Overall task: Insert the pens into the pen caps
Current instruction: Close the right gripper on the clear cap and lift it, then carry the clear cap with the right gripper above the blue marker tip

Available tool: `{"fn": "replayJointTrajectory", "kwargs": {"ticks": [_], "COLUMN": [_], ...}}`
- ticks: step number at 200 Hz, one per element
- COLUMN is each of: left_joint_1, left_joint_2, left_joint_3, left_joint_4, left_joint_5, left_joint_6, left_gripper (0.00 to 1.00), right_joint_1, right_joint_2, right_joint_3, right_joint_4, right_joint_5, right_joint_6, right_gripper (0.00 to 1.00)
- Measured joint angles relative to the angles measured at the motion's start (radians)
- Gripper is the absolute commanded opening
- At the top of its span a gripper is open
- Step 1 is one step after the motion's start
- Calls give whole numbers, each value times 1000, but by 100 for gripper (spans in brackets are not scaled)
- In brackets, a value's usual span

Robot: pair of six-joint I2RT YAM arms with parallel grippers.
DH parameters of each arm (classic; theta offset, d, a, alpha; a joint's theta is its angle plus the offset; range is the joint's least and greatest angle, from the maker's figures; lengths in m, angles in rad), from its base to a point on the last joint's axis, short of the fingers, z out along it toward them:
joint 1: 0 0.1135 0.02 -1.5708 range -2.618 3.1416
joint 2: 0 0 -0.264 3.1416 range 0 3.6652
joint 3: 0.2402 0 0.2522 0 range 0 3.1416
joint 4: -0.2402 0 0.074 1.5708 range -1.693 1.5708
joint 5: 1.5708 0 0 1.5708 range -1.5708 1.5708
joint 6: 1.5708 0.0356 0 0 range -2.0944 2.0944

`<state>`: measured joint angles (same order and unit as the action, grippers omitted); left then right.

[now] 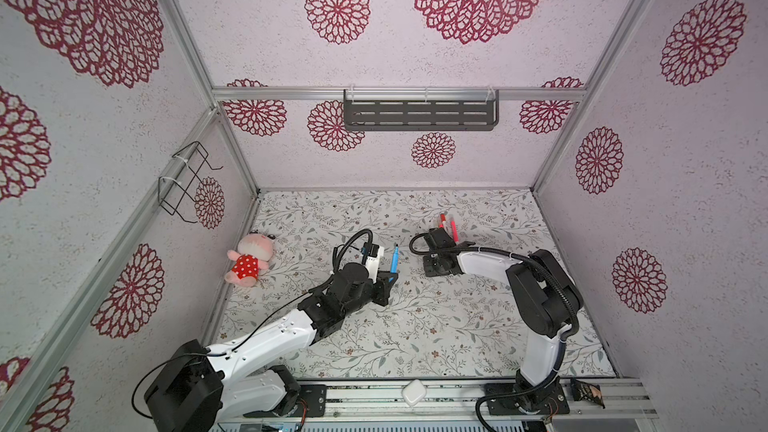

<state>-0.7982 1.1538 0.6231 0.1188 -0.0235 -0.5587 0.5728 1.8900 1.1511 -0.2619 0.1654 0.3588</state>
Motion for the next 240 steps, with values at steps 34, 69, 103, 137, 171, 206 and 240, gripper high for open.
{"fn": "replayJointTrajectory", "kwargs": {"ticks": [34,69,103,137,171,206,240], "left_joint_1": [0,0,0,0,0,0,0], "left_joint_2": [-55,-73,-138,-203,-211,-211,-182], "left_joint_3": [-32,-35,-37,-70,-93,-94,-95], "left_joint_4": [-9,-45,-85,-88,-101,-97,-70], "left_joint_5": [-14,-16,-21,-32,-35,-32,-14], "left_joint_6": [-12,-21,-34,-56,-74,-89,-105], "left_gripper": [0,0,0,0,0,0,0], "right_joint_1": [0,0,0,0,10,20,21], "right_joint_2": [0,-3,-10,-42,-114,-213,-332], "right_joint_3": [-4,-12,-24,-69,-137,-167,-211], "right_joint_4": [8,29,46,79,85,112,167], "right_joint_5": [-2,-17,-27,-75,-138,-184,-226], "right_joint_6": [0,0,1,1,1,1,1], "right_gripper": [6,4,2,2,2,2,2]}}
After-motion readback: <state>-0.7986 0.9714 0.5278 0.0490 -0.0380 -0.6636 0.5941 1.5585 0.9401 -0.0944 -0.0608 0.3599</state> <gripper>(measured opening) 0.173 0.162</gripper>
